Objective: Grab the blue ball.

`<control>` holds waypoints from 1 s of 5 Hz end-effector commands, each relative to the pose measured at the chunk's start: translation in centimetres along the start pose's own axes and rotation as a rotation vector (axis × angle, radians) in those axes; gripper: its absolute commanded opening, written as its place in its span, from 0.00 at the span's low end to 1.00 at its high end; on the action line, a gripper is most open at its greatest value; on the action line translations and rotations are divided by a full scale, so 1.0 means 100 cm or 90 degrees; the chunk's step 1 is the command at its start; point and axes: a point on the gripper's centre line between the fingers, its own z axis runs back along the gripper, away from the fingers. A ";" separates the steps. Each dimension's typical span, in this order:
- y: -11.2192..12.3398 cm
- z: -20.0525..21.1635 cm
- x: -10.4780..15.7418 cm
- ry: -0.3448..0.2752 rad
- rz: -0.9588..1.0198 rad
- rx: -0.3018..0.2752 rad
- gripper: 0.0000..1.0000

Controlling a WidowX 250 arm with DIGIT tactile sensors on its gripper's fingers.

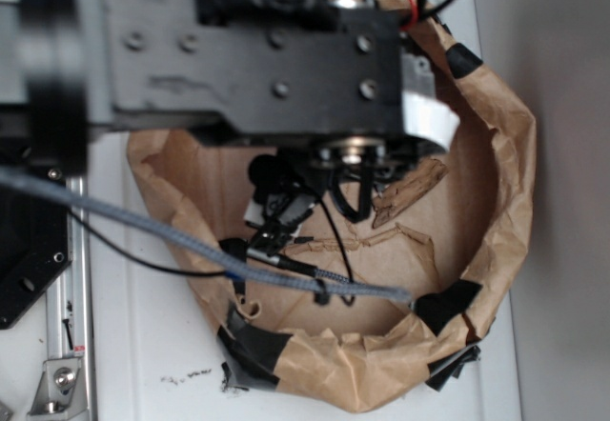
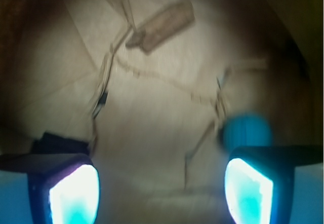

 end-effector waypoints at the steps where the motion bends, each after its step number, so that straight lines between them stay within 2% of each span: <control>1: 0.007 -0.033 0.012 0.013 -0.183 -0.027 1.00; 2: 0.017 -0.044 -0.004 -0.004 -0.227 -0.031 1.00; 3: 0.039 -0.041 -0.002 -0.081 -0.292 0.009 1.00; 4: 0.062 -0.040 0.008 -0.122 -0.345 0.065 1.00; 5: 0.071 -0.044 0.011 -0.111 -0.361 0.086 1.00</control>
